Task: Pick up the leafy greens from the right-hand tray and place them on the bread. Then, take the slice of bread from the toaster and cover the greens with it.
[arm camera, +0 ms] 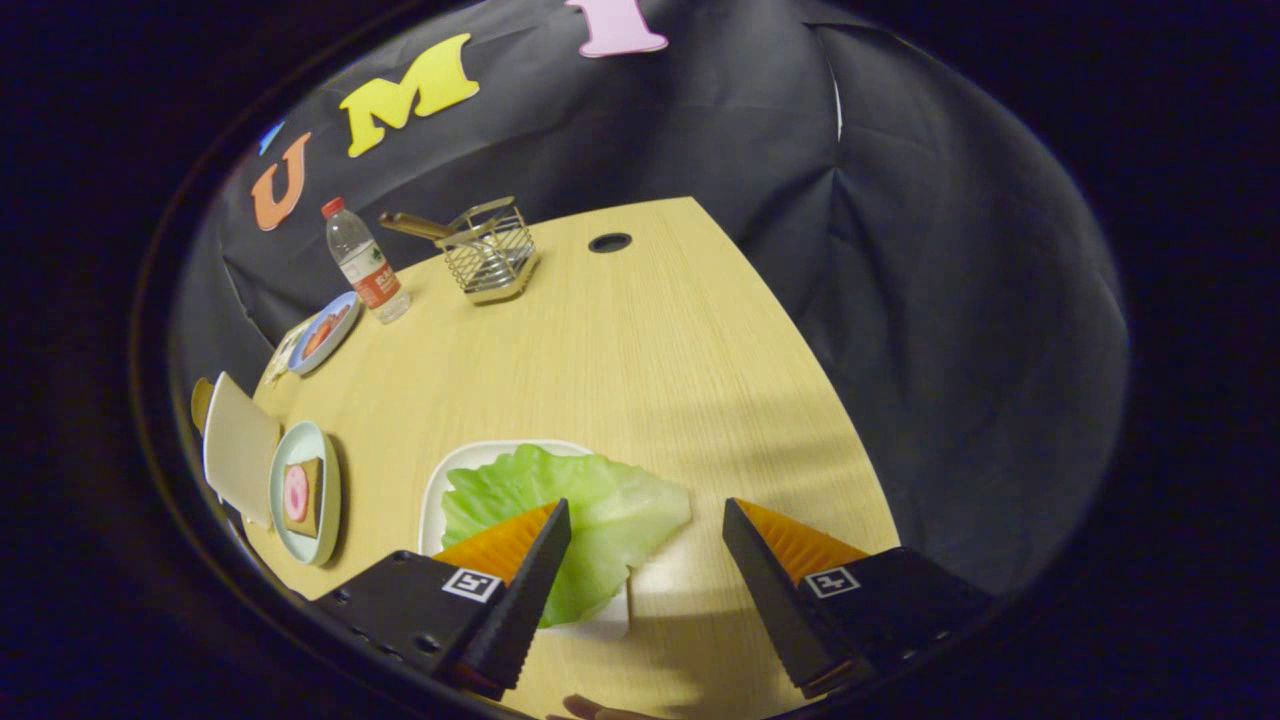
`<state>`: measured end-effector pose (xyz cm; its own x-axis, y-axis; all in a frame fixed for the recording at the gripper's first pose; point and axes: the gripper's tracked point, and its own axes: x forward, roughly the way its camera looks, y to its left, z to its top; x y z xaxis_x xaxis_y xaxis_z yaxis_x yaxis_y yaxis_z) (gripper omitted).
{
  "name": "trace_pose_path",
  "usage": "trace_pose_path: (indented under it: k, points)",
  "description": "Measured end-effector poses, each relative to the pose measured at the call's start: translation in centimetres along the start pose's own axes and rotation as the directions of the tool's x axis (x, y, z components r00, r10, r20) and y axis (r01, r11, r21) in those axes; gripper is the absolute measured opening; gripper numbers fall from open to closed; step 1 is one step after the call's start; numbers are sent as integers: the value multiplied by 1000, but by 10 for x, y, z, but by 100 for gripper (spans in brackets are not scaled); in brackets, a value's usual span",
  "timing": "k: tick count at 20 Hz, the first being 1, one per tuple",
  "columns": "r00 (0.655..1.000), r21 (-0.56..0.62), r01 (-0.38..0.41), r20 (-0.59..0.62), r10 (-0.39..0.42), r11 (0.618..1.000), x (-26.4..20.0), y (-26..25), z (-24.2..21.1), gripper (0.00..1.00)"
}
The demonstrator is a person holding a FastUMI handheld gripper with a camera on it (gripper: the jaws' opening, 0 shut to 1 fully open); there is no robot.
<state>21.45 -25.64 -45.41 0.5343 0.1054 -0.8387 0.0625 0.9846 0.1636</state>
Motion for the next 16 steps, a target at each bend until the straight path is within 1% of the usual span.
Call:
trace_pose_path:
  k: [2,4,6,8,9,11,13,14,15,16]
  points:
    - [1000,0,-1,-10,1,1000,3,0,0,87]
    - [1000,-26,6,-9,-6,1000,3,4,3,78]
    - [999,-54,52,8,-52,997,1,2,9,59]
    - [997,-57,74,17,-73,996,-2,3,15,39]
    - [997,-59,82,15,-81,995,-2,3,13,26]
    - [996,-61,84,12,-83,995,-3,5,12,24]
    - [997,-57,82,16,-81,995,-10,8,13,4]
    - [997,-58,82,18,-81,995,-14,12,12,4]
    - [997,-48,72,26,-71,996,-19,18,13,1]
    - [997,-41,69,41,-67,997,-26,24,14,1]
